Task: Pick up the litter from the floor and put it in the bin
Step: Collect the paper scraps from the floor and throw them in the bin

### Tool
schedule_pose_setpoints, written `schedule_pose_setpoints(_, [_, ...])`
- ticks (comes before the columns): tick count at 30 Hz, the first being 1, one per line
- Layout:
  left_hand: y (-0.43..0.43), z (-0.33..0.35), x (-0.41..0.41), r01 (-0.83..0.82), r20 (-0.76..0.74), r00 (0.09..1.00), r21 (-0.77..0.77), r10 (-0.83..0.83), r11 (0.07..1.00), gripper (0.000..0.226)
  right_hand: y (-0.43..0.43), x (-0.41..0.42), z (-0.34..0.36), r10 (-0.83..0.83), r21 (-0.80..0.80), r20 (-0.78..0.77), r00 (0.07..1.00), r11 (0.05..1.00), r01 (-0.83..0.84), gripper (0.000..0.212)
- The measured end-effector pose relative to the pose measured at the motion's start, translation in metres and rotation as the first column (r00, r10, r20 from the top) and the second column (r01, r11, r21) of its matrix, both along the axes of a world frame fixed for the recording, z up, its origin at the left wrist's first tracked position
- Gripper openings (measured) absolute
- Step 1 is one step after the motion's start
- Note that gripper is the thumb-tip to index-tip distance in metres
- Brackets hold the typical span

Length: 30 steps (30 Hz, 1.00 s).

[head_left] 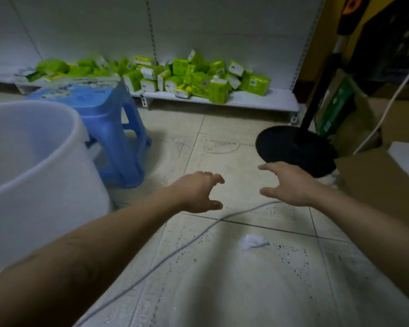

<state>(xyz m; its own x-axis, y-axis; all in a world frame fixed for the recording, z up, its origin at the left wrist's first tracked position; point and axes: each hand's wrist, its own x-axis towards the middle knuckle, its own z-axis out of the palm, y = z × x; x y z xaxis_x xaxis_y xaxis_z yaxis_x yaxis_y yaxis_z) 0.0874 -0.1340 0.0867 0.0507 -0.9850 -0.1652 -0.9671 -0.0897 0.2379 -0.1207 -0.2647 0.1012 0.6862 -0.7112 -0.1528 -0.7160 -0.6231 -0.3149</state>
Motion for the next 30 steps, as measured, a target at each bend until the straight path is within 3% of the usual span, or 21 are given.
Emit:
schedule_pose_setpoints(7, [-0.023,-0.101,-0.069,-0.055,-0.121,0.99,0.136,0.072,0.989,0.059,0.01,-0.048,-0.111,-0.083,0.271,-0.024,0.996,0.959,0.086,0.067])
schedule_pose_setpoints(15, [-0.02,-0.197,-0.119,-0.044,-0.037,0.998,0.302,0.058,0.952,0.07,0.031,-0.077,-0.186,-0.201,0.38,-0.027,0.979,0.904,0.196,0.061])
schedule_pose_setpoints(20, [-0.028,-0.217,-0.121,-0.091,0.074,0.994,0.147,0.081,0.985,0.046,0.03,-0.078,-0.201,-0.27,0.382,0.022,0.962,0.892,0.242,0.057])
schedule_pose_setpoints(24, [-0.026,-0.225,-0.105,-0.135,-0.045,0.989,0.066,0.138,0.989,0.017,0.031,-0.065,-0.206,-0.325,0.405,0.054,0.944,0.871,0.277,0.053])
schedule_pose_setpoints(30, [-0.01,-0.166,-0.057,-0.386,-0.205,0.899,0.049,0.387,0.921,0.018,0.037,-0.053,-0.153,-0.268,0.423,-0.013,0.963,0.871,0.248,0.048])
